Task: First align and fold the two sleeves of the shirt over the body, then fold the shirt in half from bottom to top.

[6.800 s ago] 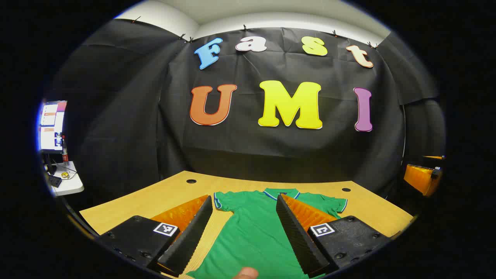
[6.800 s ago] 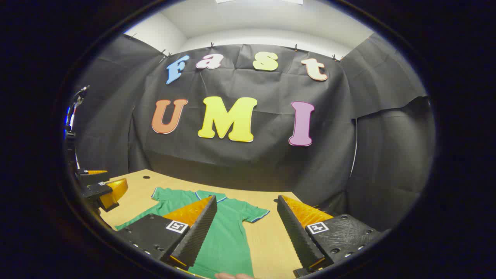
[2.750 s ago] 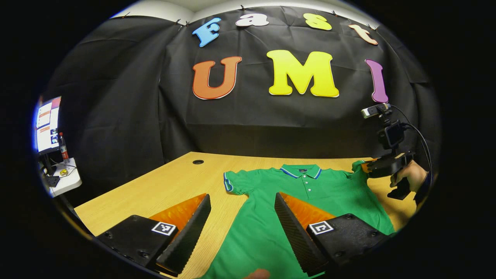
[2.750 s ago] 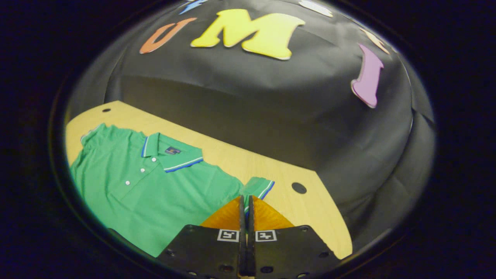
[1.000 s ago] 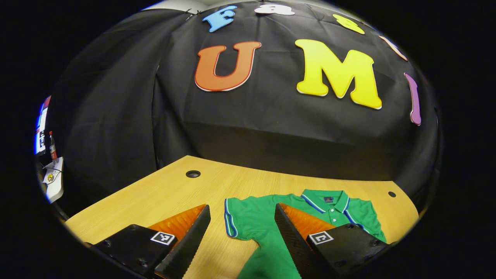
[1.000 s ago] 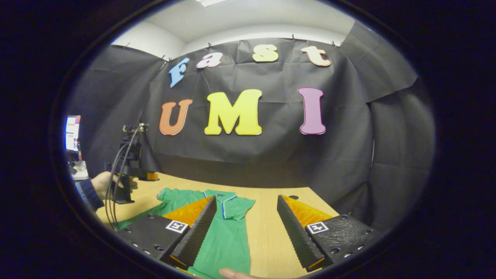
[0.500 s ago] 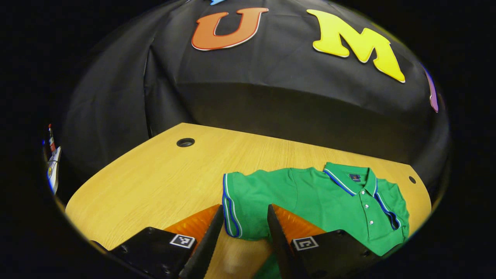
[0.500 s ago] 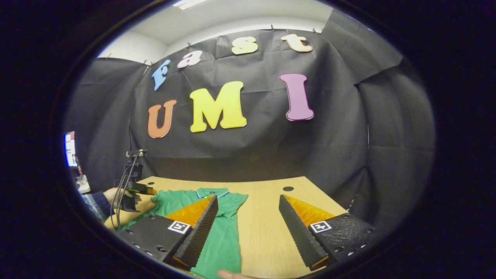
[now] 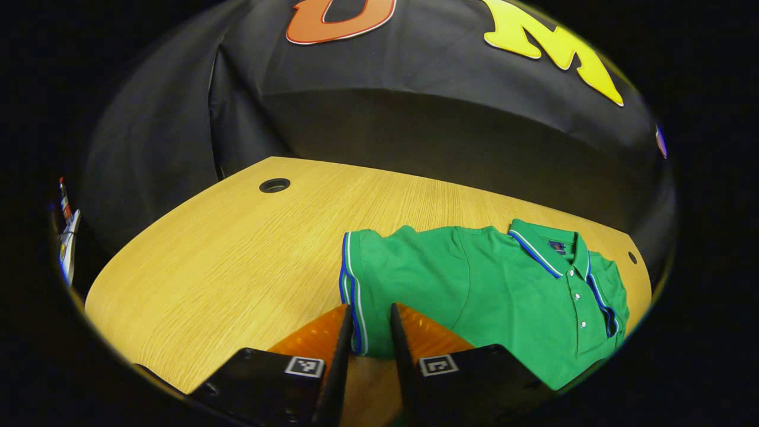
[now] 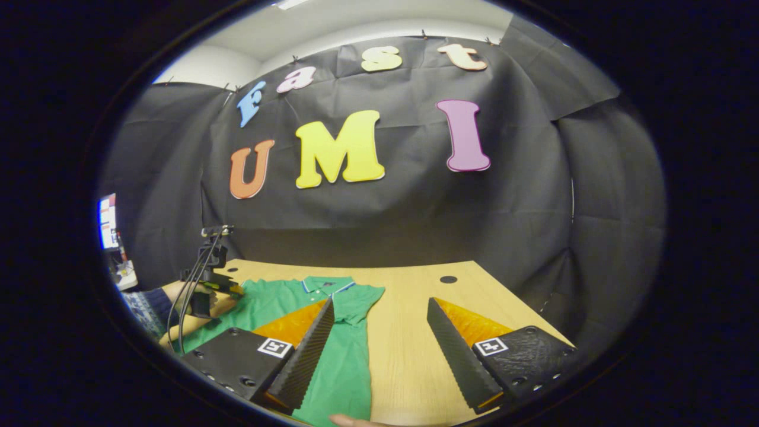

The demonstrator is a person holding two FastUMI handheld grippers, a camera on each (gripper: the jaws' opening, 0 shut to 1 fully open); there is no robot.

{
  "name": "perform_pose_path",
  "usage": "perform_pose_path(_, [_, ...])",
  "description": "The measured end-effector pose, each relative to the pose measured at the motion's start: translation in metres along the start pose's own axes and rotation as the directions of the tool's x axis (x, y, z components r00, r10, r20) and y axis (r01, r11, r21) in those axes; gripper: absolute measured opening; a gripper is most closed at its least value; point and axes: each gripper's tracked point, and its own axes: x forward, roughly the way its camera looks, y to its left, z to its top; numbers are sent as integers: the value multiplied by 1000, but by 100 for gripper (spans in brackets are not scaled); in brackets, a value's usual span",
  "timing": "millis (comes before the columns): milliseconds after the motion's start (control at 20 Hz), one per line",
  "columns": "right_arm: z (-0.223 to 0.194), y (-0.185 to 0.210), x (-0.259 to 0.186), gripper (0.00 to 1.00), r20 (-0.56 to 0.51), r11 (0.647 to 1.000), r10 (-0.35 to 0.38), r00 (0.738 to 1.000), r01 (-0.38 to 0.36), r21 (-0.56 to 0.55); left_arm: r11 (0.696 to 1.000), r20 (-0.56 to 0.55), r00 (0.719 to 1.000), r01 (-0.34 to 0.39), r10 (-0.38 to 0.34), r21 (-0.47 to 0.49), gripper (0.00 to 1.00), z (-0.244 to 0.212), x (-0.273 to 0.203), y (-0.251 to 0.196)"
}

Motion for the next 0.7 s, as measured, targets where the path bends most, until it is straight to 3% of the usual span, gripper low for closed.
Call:
perform_pose_path(50, [-1,0,1,95,0,1000,-6,1000,6,-13,1000,10,1000,-4,4,-7,33,3,3,1])
perform_pose_path(150, [0,-2,2,96,2,1000,-14,1000,14,-19,999,9,1000,-5,5,-52,17,7,2,2])
perform_pose_path(250, [0,-1,2,96,0,1000,-8,1000,8,-2,999,4,1000,-15,15,-37,10,8,0,-1])
perform_pose_path(700, [-9,-13,9,95,-29,999,-21,999,22,36,995,65,998,1,-7,104,9,39,-25,-54])
